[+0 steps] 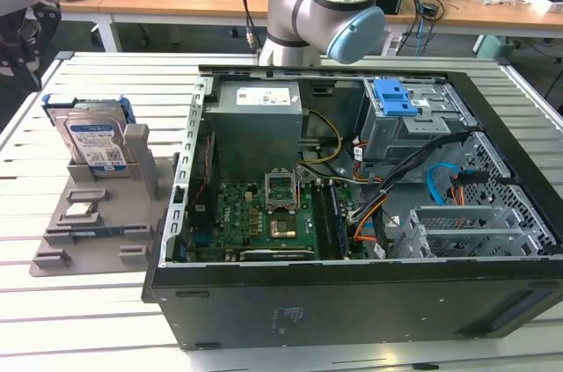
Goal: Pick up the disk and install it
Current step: 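Pick up the disk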
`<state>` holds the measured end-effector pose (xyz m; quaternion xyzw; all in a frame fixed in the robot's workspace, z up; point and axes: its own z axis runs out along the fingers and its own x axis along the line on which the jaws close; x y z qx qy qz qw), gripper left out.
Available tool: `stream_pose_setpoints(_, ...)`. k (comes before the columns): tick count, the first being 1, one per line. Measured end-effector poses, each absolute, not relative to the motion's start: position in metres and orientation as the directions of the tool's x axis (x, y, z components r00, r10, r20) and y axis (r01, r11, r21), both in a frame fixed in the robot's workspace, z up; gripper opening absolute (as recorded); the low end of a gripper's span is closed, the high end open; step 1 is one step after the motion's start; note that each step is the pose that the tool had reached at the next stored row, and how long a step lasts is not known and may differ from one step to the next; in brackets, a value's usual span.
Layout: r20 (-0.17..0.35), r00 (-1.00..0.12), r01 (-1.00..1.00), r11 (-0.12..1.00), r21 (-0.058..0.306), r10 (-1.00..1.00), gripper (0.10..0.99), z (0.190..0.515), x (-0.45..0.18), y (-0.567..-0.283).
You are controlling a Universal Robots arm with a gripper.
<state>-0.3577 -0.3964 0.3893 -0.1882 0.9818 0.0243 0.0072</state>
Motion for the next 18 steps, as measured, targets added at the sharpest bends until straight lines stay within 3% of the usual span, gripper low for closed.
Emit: stream_pose_setpoints(18, -0.023, -0.840, -0.543, 0.838, 0.045, -0.543, 0.102, 0.3893, -0.3577, -0.3963)
